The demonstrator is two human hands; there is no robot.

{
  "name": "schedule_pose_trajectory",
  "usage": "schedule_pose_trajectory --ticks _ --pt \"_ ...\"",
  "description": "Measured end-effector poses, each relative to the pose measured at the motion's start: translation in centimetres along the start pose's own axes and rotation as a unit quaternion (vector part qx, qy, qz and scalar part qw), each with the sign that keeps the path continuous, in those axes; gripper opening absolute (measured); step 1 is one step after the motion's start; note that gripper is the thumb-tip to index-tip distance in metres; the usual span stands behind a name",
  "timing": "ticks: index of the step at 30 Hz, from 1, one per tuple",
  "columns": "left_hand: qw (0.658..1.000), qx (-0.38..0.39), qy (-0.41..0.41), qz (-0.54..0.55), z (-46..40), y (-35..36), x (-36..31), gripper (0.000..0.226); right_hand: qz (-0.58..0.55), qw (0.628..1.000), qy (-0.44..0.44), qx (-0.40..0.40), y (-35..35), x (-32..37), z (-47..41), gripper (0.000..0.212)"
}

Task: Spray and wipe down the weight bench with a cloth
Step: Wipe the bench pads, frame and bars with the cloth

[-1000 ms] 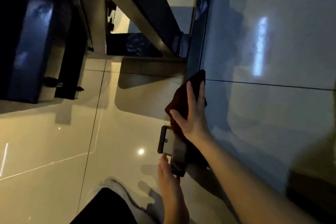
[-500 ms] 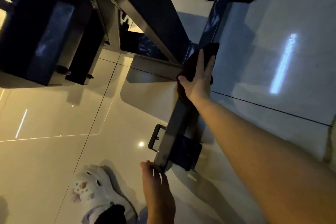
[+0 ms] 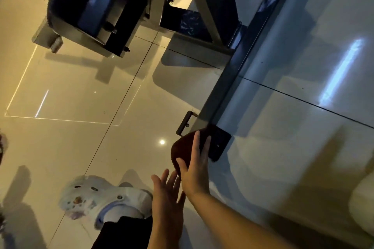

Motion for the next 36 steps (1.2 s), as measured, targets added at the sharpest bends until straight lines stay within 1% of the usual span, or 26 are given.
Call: schedule_pose_trajectory --ticks 6,11,13,15,18,20,23,24,26,29,31,33,36 --pt "0.999 0.026 0.013 0.024 -0.5 1.6 0.2 0.056 -0.035 0.998 -0.048 -0.017 -2.9 1.2 -2.9 0.082" --pt "0.999 0.031 0.038 0.002 -1.6 3.3 -1.1 0.060 -0.010 0.994 -0.048 -0.099 -9.2 4.3 -11.5 0.079" --pt "0.999 0.033 0.039 -0.008 -1.6 3.9 -1.4 0.061 -0.027 0.991 -0.033 -0.125 -12.0 5.8 -15.5 0.077" --pt "0.999 0.031 0.036 -0.014 -1.5 4.4 -1.4 0.063 -0.032 0.989 -0.032 -0.143 -15.3 7.3 -18.9 0.076" --pt "0.999 0.032 0.041 -0.013 -1.2 5.1 -1.5 0.066 0.001 0.988 -0.048 -0.148 -19.1 8.8 -22.5 0.069" --pt "0.998 0.033 0.045 -0.011 -1.2 5.5 -1.6 0.068 0.025 0.986 -0.054 -0.156 -19.8 9.0 -23.4 0.065" --pt "0.999 0.023 0.042 0.000 -1.4 5.7 -1.7 0.070 0.074 0.976 -0.081 -0.188 -17.9 8.8 -21.5 0.061" --pt "0.999 0.018 0.039 0.001 -1.4 5.6 -1.7 0.071 0.085 0.975 -0.095 -0.183 -16.5 8.2 -20.0 0.062" --pt "0.999 0.010 0.034 0.005 -1.4 5.5 -1.7 0.076 0.102 0.978 -0.115 -0.141 -12.6 5.9 -15.5 0.065" --pt "0.999 0.018 0.032 0.008 -1.4 5.5 -1.4 0.081 0.093 0.986 -0.135 -0.038 -6.0 2.9 -6.7 0.075" --pt "0.999 0.034 0.028 -0.002 -1.3 5.5 -1.1 0.081 0.076 0.990 -0.122 0.013 -3.5 1.7 -3.4 0.085" --pt "0.999 0.045 0.025 0.000 -1.3 5.5 -0.9 0.079 0.046 0.995 -0.087 0.020 -3.9 1.4 -4.1 0.088" --pt "1.000 0.018 0.024 0.002 -1.4 5.3 -1.0 0.078 0.031 0.997 -0.075 -0.006 -7.4 3.0 -8.9 0.088"
Point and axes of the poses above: each hand's wrist, its own z-axis away from the middle knuckle, its own y-axis out of the palm, x = y × z, the point moved 9 cm from there along -z, towards the middle knuckle, and after that the axes turned 1 degree about y, right-handed, at the moved point
